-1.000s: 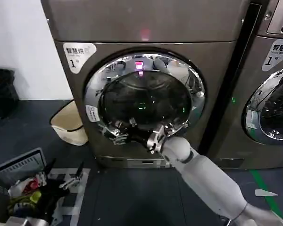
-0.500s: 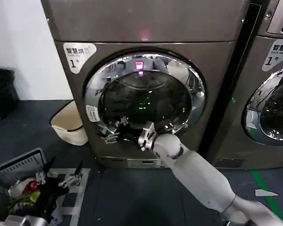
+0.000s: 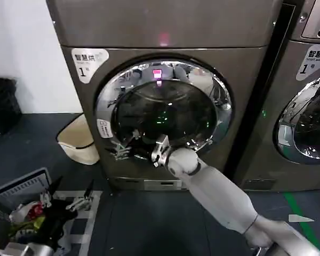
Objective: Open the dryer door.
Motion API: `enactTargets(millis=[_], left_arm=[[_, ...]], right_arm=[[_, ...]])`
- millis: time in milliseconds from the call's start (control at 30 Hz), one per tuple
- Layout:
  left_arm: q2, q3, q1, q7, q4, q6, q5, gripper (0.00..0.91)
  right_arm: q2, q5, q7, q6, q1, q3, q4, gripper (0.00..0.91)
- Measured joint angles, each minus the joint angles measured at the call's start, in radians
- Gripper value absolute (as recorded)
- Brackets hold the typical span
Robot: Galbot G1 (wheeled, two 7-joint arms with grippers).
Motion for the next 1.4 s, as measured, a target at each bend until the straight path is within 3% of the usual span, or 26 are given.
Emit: enactTargets(millis=[433,833,1400], left_arm=[[0.015,-0.009,-0.017,-0.002,0.011,0.007,-0.014,0.907],[0.072,-0.067,-0.085,-0.010,0.060,0.041,-0.087,0.907],[0.229,-0.127,-0.238,-0.013,0.207,0.043,-0.213,0.907]], right_arm=[[0.044,0.011,-0.012,-0.003,0.034,-0.026,-0.044,0.907],[0.039,0.073,-0.068,-0.038,0.053,-0.058,-0.038,0.907],[-0.046,0.228,-0.153,-0.098,0.089,-0.117,0.069,0.907]])
